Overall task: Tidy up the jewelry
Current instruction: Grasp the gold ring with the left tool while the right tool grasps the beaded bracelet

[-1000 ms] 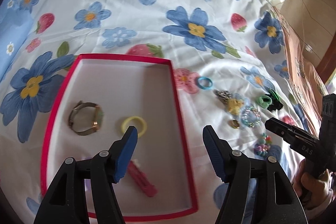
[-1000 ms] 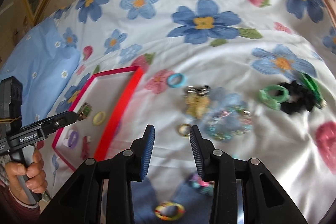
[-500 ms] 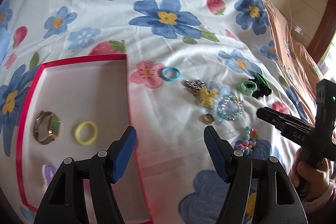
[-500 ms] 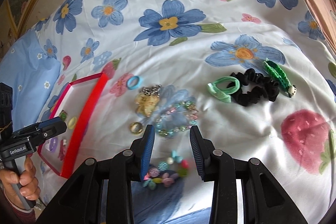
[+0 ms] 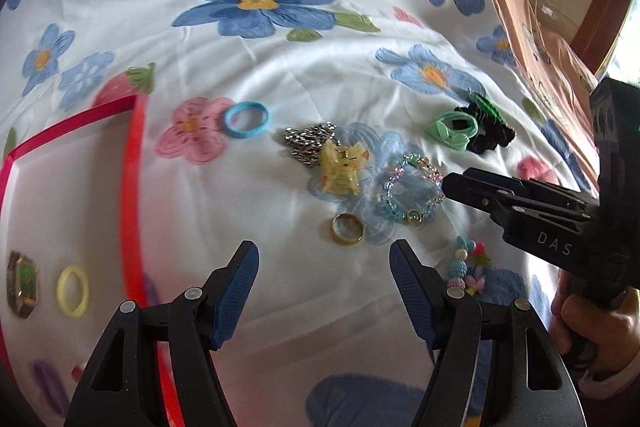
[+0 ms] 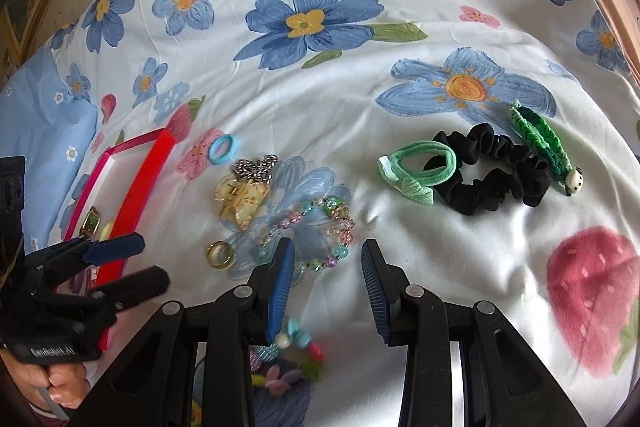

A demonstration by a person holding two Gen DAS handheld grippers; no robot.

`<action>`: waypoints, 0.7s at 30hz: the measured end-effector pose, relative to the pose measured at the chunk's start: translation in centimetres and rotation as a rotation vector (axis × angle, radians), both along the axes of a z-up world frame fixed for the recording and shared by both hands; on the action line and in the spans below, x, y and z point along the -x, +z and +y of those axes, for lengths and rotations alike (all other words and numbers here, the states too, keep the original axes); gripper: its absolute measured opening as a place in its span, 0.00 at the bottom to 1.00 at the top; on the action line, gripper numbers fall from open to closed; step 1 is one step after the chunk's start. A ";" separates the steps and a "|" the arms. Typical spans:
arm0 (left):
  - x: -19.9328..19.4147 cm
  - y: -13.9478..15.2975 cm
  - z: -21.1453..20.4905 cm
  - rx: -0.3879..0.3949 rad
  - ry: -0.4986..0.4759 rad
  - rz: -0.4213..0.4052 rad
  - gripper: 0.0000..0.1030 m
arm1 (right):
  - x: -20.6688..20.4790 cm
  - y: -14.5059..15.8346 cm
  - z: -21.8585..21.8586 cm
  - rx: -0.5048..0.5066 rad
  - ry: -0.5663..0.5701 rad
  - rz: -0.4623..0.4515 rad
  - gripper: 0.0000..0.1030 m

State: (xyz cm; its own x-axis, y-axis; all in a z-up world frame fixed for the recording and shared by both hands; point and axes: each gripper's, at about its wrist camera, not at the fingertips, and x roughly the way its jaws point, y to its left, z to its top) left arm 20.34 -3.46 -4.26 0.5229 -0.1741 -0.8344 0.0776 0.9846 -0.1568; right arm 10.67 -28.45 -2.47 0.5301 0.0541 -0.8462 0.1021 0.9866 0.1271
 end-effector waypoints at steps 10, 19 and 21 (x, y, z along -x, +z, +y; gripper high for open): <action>-2.9 -3.1 -1.2 0.000 -0.008 0.026 0.50 | -1.2 -1.8 -0.3 -0.001 0.000 0.030 0.34; -2.9 -3.3 -0.9 0.022 -0.018 0.013 0.21 | -1.2 -2.0 -0.4 0.027 -0.013 0.024 0.07; -2.5 -3.0 -0.6 0.026 -0.013 0.026 0.21 | -1.0 -1.7 -0.3 0.029 -0.008 0.017 0.07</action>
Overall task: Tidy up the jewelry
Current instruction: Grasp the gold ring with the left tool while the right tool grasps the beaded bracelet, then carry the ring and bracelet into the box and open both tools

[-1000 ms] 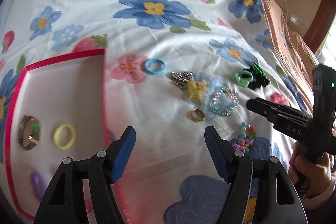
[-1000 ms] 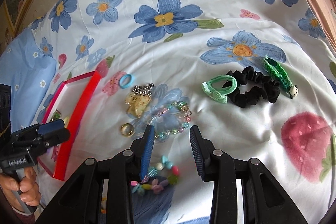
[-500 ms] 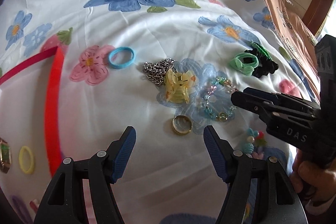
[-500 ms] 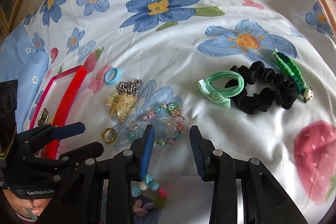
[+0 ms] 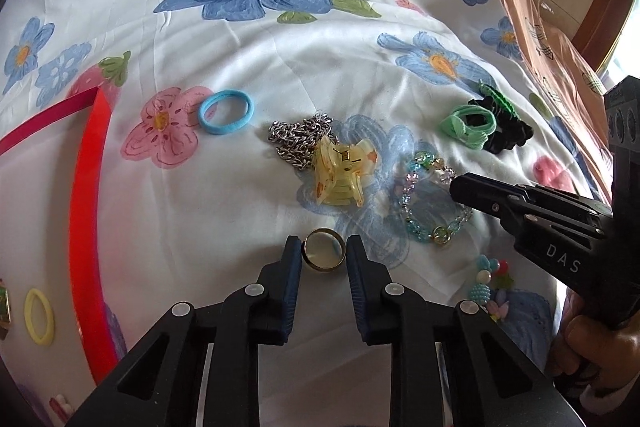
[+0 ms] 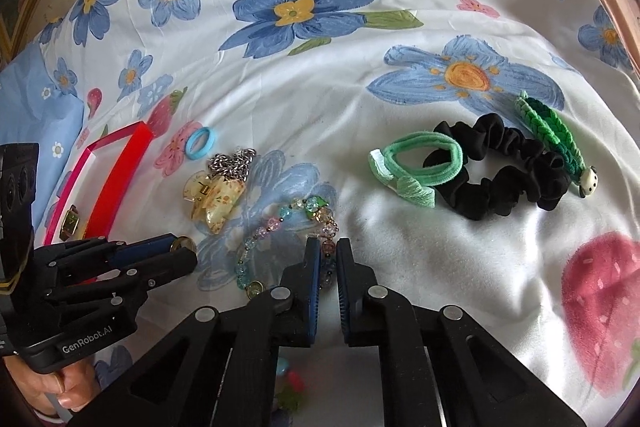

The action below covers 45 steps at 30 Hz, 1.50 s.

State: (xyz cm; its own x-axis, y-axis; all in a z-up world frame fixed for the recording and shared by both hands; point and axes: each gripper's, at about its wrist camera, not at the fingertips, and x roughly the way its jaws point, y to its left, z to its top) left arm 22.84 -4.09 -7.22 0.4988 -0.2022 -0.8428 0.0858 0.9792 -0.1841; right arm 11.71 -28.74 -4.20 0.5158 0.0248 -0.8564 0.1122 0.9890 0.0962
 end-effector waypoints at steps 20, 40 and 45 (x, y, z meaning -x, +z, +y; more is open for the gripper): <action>9.4 6.9 6.6 0.059 0.102 -0.131 0.21 | 1.4 7.1 7.0 -0.048 0.143 -0.164 0.07; 16.0 9.1 14.0 0.053 0.246 -0.171 0.21 | 0.4 7.6 16.5 -0.093 0.328 -0.165 0.07; 17.3 9.2 15.9 0.047 0.289 -0.173 0.21 | 0.1 7.3 19.2 -0.102 0.379 -0.158 0.07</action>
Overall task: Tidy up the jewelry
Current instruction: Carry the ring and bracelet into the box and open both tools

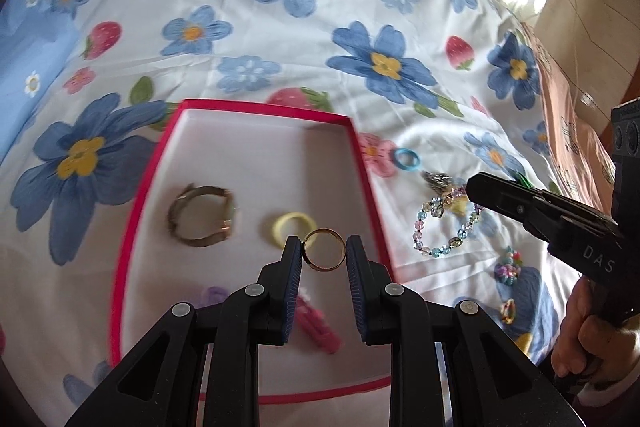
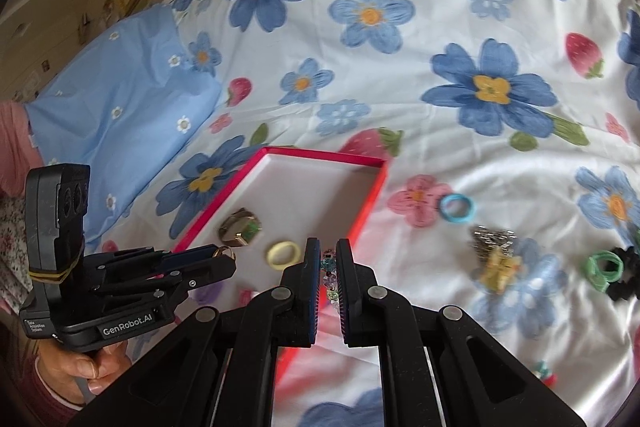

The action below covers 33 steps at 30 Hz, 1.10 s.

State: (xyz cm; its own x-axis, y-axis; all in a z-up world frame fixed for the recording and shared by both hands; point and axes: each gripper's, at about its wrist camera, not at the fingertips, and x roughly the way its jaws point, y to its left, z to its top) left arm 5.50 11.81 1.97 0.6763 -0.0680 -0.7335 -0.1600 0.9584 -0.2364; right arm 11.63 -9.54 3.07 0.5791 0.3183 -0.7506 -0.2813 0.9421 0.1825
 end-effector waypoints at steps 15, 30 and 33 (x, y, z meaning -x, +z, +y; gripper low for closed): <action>1.7 -1.0 4.6 -0.003 0.104 0.028 0.21 | -1.1 -2.5 8.0 -0.013 0.147 0.041 0.07; -1.4 -4.2 5.8 -0.029 0.129 0.095 0.21 | -3.5 -7.7 7.7 0.026 0.110 0.135 0.07; -1.7 -4.6 5.7 -0.032 0.127 0.104 0.21 | -3.6 -8.3 7.3 0.032 0.104 0.144 0.07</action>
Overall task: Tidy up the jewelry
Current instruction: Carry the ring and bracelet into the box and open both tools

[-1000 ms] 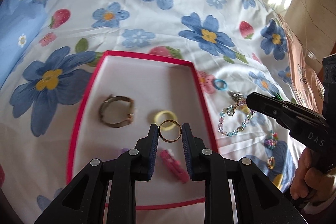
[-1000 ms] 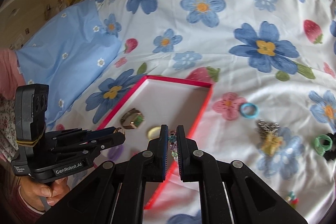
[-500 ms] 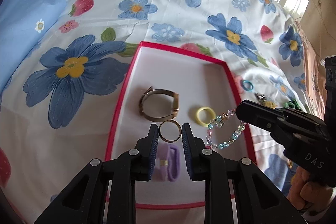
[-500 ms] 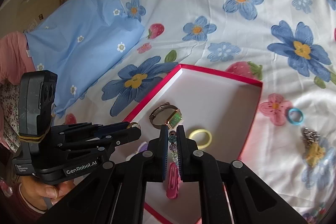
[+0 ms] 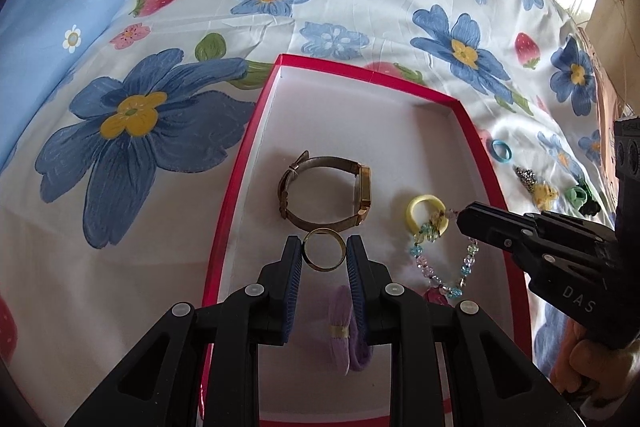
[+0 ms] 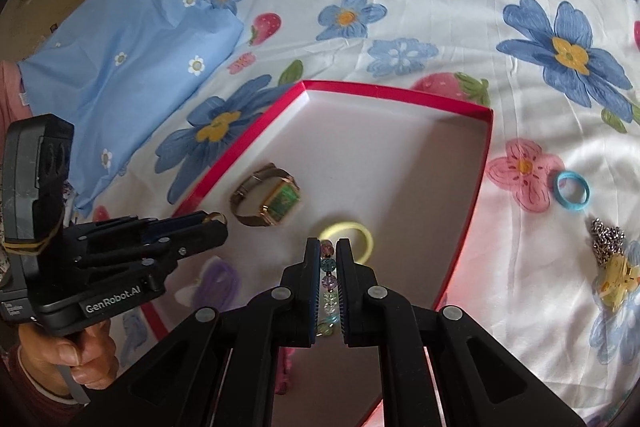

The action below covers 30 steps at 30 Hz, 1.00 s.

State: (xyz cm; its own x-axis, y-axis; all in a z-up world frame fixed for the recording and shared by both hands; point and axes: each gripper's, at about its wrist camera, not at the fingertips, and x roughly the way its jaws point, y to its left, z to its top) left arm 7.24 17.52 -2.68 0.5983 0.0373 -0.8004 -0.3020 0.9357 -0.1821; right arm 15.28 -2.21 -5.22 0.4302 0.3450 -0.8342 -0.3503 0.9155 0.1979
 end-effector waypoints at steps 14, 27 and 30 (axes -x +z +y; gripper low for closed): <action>-0.9 -1.5 -0.4 0.004 -0.001 0.031 0.22 | -0.5 -1.9 -0.1 0.042 -0.004 0.037 0.07; -1.1 -1.5 -1.2 -0.039 -0.002 0.041 0.22 | -0.5 -2.2 -0.1 0.040 -0.003 0.045 0.11; -1.1 -1.5 -1.3 -0.046 -0.003 0.043 0.23 | -0.5 -2.2 -0.1 0.040 -0.002 0.045 0.12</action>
